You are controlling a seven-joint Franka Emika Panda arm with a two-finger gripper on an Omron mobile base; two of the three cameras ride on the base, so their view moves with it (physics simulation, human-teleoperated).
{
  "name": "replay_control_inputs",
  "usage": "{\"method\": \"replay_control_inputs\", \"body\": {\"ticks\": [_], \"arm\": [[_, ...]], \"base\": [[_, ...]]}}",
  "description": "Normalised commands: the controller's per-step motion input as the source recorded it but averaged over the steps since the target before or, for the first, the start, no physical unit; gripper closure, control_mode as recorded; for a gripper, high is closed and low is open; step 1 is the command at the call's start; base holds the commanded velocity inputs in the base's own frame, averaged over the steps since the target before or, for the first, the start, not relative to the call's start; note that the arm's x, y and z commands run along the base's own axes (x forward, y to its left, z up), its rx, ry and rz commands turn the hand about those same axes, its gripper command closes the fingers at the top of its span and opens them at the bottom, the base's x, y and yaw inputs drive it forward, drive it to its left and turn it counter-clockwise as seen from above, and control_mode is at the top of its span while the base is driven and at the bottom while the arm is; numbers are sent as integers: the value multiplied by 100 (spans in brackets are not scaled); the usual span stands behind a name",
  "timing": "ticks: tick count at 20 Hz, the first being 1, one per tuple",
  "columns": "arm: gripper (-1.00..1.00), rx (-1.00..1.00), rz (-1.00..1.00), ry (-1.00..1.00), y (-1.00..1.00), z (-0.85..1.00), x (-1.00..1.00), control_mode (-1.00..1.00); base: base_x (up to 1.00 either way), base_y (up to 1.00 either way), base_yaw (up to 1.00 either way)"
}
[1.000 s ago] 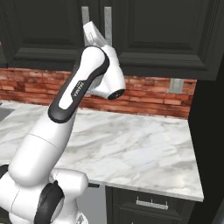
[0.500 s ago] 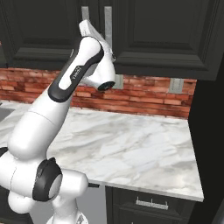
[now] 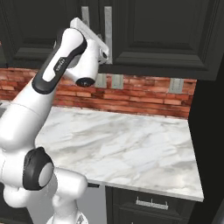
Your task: Open the cabinet. Pick the bowls from the counter and place them in the cabinet. Then close the cabinet.
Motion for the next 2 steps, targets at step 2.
{"method": "replay_control_inputs", "body": {"ticks": [2], "arm": [[-100, 0, -19, 0, 95, -71, 100, -100]], "base": [[0, 0, 0]]}}
